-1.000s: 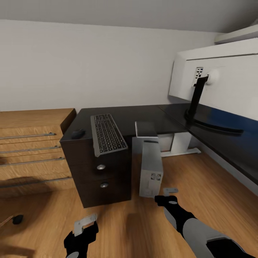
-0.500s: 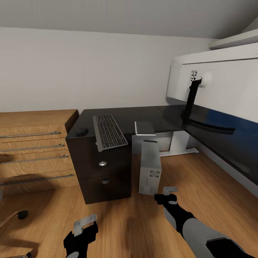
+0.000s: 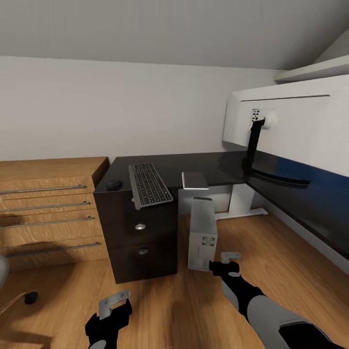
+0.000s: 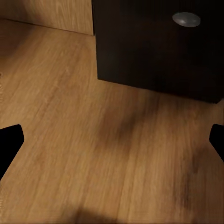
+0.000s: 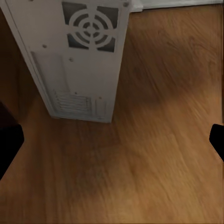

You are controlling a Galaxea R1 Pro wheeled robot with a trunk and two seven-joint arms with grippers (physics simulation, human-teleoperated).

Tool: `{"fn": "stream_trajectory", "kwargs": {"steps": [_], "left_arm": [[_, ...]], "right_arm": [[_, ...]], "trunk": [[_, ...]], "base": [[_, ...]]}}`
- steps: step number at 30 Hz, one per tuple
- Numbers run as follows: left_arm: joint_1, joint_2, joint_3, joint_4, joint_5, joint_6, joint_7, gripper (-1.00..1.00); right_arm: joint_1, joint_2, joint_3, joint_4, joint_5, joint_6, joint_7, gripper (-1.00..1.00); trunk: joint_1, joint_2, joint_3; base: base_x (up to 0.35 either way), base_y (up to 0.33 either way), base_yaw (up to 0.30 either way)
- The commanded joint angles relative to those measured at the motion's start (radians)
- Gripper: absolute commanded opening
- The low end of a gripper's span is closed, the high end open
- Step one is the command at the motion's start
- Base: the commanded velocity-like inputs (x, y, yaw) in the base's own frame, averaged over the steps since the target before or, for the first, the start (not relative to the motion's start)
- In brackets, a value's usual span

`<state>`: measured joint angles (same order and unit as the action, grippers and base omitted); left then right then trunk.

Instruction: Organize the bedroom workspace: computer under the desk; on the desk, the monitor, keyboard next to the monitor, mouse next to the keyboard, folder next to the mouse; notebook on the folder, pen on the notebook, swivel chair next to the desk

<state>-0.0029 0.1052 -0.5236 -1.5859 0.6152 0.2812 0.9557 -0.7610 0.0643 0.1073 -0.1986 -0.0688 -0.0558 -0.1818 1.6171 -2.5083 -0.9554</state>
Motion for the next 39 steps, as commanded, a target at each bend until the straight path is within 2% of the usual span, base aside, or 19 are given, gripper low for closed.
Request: {"fn": "stream_trajectory", "kwargs": {"steps": [1, 9, 16, 20, 21, 24, 30, 31, 34, 35, 39], "left_arm": [[-0.001, 0.001, -0.001, -0.002, 0.003, 0.006, 0.006, 1.0], [0.0, 0.001, -0.001, 0.001, 0.005, 0.006, 0.006, 1.0], [-0.001, 0.001, -0.004, 0.048, 0.005, 0.006, 0.006, 1.0], [-0.001, 0.001, -0.005, 0.06, 0.006, 0.005, 0.006, 1.0], [-0.001, 0.001, -0.008, 0.117, 0.004, -0.006, 0.005, 1.0], [-0.002, 0.001, -0.011, 0.161, 0.004, -0.043, 0.003, 1.0], [-0.002, 0.001, -0.026, 0.266, 0.004, -0.172, -0.003, 1.0], [-0.002, 0.002, -0.034, 0.308, 0.004, -0.211, -0.003, 1.0], [-0.002, 0.002, -0.042, 0.372, 0.004, -0.259, -0.006, 1.0], [-0.002, 0.002, -0.05, 0.471, 0.002, -0.343, -0.05, 1.0], [-0.002, 0.002, -0.052, 0.51, 0.001, -0.367, -0.082, 1.0]], "right_arm": [[0.0, 0.0, 0.008, 0.001, -0.008, -0.014, -0.005, 1.0], [0.034, 0.002, 0.009, 0.001, -0.007, -0.16, -0.007, 1.0], [0.131, 0.002, 0.01, 0.001, -0.004, -0.272, -0.008, 1.0], [0.195, 0.003, 0.01, 0.0, 0.015, -0.347, -0.008, 1.0], [0.255, 0.004, 0.01, 0.001, 0.036, -0.42, -0.009, 1.0], [0.279, 0.003, 0.009, 0.002, 0.039, -0.438, -0.009, 1.0], [0.301, 0.003, 0.009, 0.006, 0.041, -0.452, -0.01, 1.0], [0.303, 0.003, 0.009, 0.009, 0.04, -0.455, -0.01, 1.0], [0.306, 0.003, 0.009, 0.019, 0.04, -0.458, -0.012, 1.0], [0.308, 0.003, 0.009, 0.058, 0.04, -0.465, -0.014, 1.0], [0.308, 0.003, 0.009, 0.072, 0.04, -0.495, -0.014, 1.0]], "trunk": [[-0.001, 0.0, 0.003], [-0.005, 0.002, 0.034], [-0.008, 0.003, 0.061], [-0.009, 0.004, 0.077], [-0.01, 0.005, 0.081], [-0.011, 0.005, 0.092], [-0.014, 0.007, 0.115], [-0.014, 0.007, 0.119], [-0.016, 0.008, 0.131], [-0.016, 0.008, 0.135], [-0.025, 0.023, 0.149]], "base": [[-0.231, 0.0, 0.0], [-0.306, 0.0, 0.0], [-0.339, 0.0, 0.0], [-0.307, 0.0, 0.0], [-0.067, 0.0, 0.0], [-0.044, 0.0, 0.0], [-0.017, 0.0, 0.0], [-0.006, 0.0, 0.0], [-0.004, 0.0, 0.0], [0.0, 0.0, 0.0], [0.0, 0.0, 0.0]]}}
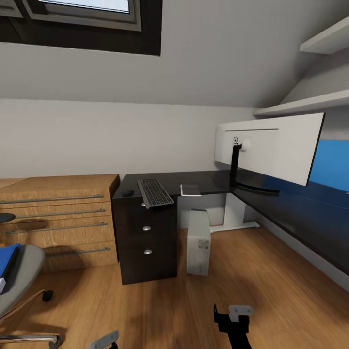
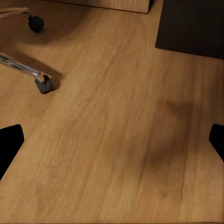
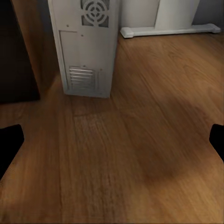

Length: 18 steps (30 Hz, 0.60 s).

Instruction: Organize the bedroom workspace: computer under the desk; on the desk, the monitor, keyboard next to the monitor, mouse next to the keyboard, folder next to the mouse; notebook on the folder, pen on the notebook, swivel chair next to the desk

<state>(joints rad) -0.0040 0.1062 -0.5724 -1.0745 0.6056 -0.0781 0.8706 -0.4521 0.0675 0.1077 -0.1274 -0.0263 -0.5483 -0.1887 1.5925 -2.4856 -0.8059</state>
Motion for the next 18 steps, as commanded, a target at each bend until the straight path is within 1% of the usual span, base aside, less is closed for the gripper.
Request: {"fn": "stream_trajectory", "kwargs": {"steps": [1, 4, 5, 10, 11, 18], "left_arm": [[-0.001, 0.001, -0.003, 0.007, 0.01, -0.011, -0.002, 1.0], [-0.001, 0.0, -0.004, 0.03, 0.009, -0.016, -0.013, 1.0], [-0.001, 0.0, -0.004, 0.061, 0.01, -0.02, -0.019, 1.0], [-0.001, -0.003, -0.004, 0.085, 0.01, -0.021, -0.019, 1.0], [-0.001, -0.005, -0.005, 0.092, 0.008, -0.022, -0.018, 1.0], [-0.001, -0.005, -0.006, 0.094, 0.008, -0.022, -0.016, 1.0]], "right_arm": [[-0.001, 0.0, 0.008, 0.004, -0.003, -0.011, -0.008, 1.0], [-0.001, 0.0, 0.008, 0.023, -0.003, -0.049, -0.008, 1.0], [0.0, 0.0, 0.009, 0.067, -0.001, -0.088, -0.004, 1.0], [0.0, 0.0, 0.009, 0.072, -0.002, -0.091, -0.003, 1.0], [0.0, -0.001, 0.004, 0.073, -0.004, -0.093, -0.006, 1.0], [0.0, -0.002, 0.003, 0.072, -0.005, -0.093, -0.007, 1.0]], "trunk": [[-0.004, 0.007, 0.002], [-0.016, 0.028, 0.012], [-0.019, 0.035, 0.015], [-0.039, 0.07, 0.031], [-0.042, 0.077, 0.033], [-0.069, 0.126, 0.05]], "base": [[0.0, 0.0, 0.0], [0.0, 0.0, 0.0], [0.0, 0.0, 0.0], [0.0, 0.0, 0.017], [0.0, 0.0, 0.237], [0.0, 0.0, 0.231]]}}
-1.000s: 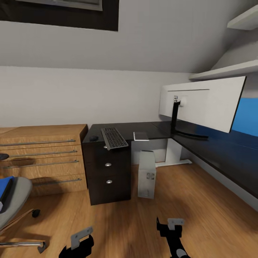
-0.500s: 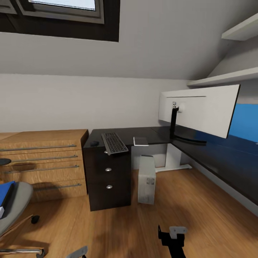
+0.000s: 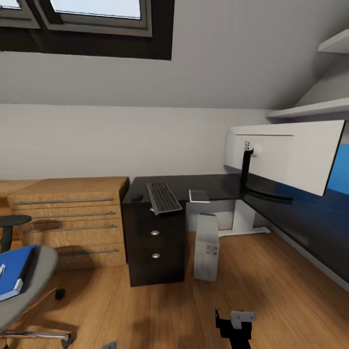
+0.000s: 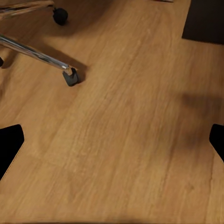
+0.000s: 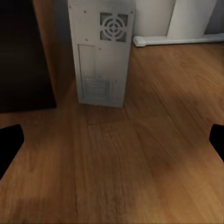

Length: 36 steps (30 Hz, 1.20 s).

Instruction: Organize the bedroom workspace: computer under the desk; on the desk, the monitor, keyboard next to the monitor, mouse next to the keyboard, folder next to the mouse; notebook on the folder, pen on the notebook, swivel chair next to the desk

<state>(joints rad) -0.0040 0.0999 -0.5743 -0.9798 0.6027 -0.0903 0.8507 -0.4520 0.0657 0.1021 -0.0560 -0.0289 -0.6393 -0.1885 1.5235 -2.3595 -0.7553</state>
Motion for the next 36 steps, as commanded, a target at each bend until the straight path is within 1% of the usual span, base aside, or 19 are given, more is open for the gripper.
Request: {"fn": "stream_trajectory", "kwargs": {"steps": [1, 3, 13, 22, 32, 36], "left_arm": [[-0.001, 0.001, -0.004, -0.001, 0.01, -0.009, 0.003, 1.0], [-0.001, 0.0, -0.006, 0.001, 0.01, -0.009, 0.003, 1.0], [-0.001, 0.0, -0.077, 0.05, 0.002, -0.01, 0.005, 1.0], [-0.001, -0.001, -0.09, 0.057, 0.001, -0.011, 0.005, 1.0], [-0.001, -0.002, -0.09, 0.061, 0.003, -0.014, 0.01, 1.0], [-0.001, -0.002, -0.087, 0.062, 0.005, -0.036, 0.011, 1.0]], "right_arm": [[-0.001, 0.0, 0.008, 0.001, -0.003, -0.002, -0.007, 1.0], [-0.001, 0.001, 0.008, 0.002, -0.003, -0.002, -0.007, 1.0], [-0.001, 0.002, 0.01, 0.004, -0.002, -0.002, -0.006, 1.0], [-0.001, 0.002, 0.009, 0.004, -0.002, -0.002, -0.006, 1.0], [-0.001, 0.001, 0.008, 0.004, -0.003, -0.002, -0.006, 1.0], [-0.001, -0.001, 0.008, 0.004, -0.003, -0.002, -0.006, 1.0]], "trunk": [[-0.004, 0.007, 0.001], [-0.012, 0.021, 0.005], [-0.05, 0.091, 0.025], [-0.085, 0.154, 0.042], [-0.123, 0.224, 0.068], [-0.138, 0.252, 0.08]], "base": [[0.0, 0.0, 0.211], [0.0, 0.0, 0.204], [0.0, 0.0, 0.188], [0.0, 0.0, 0.14], [0.0, 0.0, 0.02], [0.0, 0.0, 0.001]]}}
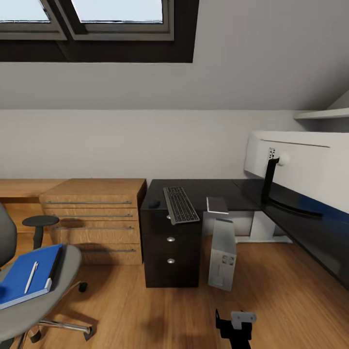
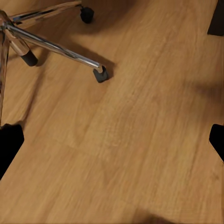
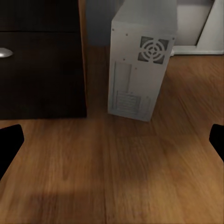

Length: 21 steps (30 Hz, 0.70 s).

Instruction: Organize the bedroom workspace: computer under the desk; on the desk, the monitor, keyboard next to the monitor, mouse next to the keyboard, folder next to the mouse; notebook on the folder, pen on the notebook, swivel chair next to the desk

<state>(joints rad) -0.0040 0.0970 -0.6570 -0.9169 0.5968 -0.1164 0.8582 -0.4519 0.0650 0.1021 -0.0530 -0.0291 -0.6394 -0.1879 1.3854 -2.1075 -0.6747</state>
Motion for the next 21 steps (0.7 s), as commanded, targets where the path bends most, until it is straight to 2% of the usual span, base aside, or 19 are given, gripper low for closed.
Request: {"fn": "stream_trajectory", "kwargs": {"steps": [1, 7, 14, 21], "left_arm": [[-0.001, 0.002, -0.004, -0.001, 0.011, -0.019, 0.003, 1.0], [-0.001, 0.0, -0.004, 0.005, 0.012, -0.03, 0.003, 1.0], [-0.001, -0.016, -0.003, 0.027, 0.012, -0.035, 0.002, 1.0], [-0.001, -0.022, -0.003, 0.037, 0.011, -0.035, 0.002, 1.0]], "right_arm": [[-0.001, 0.0, 0.008, 0.001, -0.003, -0.002, -0.007, 1.0], [-0.001, 0.0, 0.008, 0.001, -0.003, -0.002, -0.007, 1.0], [-0.001, -0.001, 0.008, 0.001, -0.003, -0.002, -0.007, 1.0], [-0.001, 0.0, 0.008, 0.001, -0.002, -0.001, -0.007, 1.0]], "trunk": [[-0.004, 0.007, 0.002], [-0.027, 0.049, 0.021], [-0.054, 0.098, 0.043], [-0.081, 0.147, 0.065]], "base": [[0.0, 0.0, 0.0], [0.0, 0.0, 0.0], [0.0, -0.002, 0.0], [0.0, -0.21, 0.0]]}}
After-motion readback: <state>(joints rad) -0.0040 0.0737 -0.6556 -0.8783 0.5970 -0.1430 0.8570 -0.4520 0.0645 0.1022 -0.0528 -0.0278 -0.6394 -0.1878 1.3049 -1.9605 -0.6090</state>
